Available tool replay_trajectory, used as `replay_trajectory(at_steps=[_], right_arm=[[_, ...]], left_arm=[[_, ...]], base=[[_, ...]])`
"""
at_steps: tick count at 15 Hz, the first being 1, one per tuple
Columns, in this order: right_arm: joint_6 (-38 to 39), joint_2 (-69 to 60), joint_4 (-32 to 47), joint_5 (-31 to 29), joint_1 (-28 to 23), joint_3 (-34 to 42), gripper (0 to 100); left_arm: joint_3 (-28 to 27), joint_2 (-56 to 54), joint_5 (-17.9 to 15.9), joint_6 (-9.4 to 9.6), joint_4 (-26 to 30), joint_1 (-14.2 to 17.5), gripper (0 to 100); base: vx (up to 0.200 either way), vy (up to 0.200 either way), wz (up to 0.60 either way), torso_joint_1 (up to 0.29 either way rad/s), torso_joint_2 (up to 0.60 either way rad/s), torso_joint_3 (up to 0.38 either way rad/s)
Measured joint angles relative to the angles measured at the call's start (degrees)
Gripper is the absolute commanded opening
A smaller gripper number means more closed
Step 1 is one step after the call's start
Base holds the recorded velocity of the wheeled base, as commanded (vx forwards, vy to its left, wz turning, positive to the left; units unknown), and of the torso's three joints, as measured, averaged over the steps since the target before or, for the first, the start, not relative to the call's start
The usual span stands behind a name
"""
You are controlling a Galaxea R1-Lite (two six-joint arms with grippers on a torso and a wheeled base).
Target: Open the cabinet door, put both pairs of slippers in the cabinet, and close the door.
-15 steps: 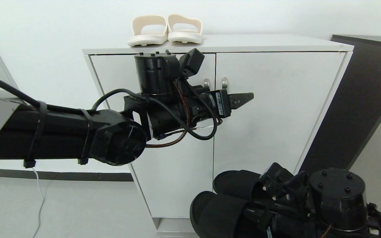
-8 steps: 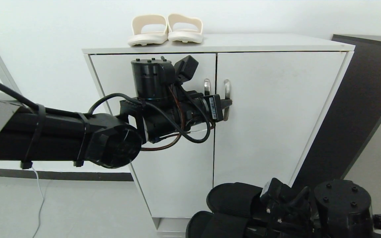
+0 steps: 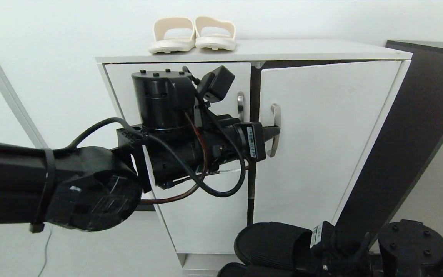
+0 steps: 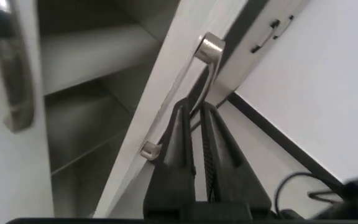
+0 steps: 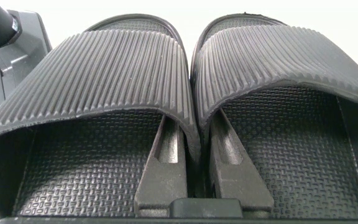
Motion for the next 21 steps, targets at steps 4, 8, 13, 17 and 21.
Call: replay_trajectory(at_steps=[4,8,13,17,21], right_arm=[[-0.06,-0.05,0.0,-0.26,1.07,0.0,0],[-0.04,-0.05,0.02,-0.26,1.72,0.05,0],[0.27,0.12,0.0,-0.28,1.83,-0.09,0],[0.35,0.5,0.04,-0.2,2.76,0.24,0],[0.38,1.16,0.02,-0.17,3.45,0.38,0]], left_arm=[[7.56,-3.43,-0.02,0.02,-8.92,-1.02,0],[9.98,-4.41,-0.44,0.02,-10.15,2.19,0],[6.21,-1.96,-0.71,0.05,-10.24,5.51,0],[1.41,2.45,-1.61,-0.09,-10.22,5.49,0],[-2.8,6.97,-1.58,-0.13,-10.26,5.18,0]], base=[[0.0,0.0,0.0,0.0,0.0,0.0],[0.0,0.0,0.0,0.0,0.0,0.0],[0.0,0.0,0.0,0.0,0.0,0.0],[0.0,0.0,0.0,0.0,0.0,0.0],[0.0,0.0,0.0,0.0,0.0,0.0]])
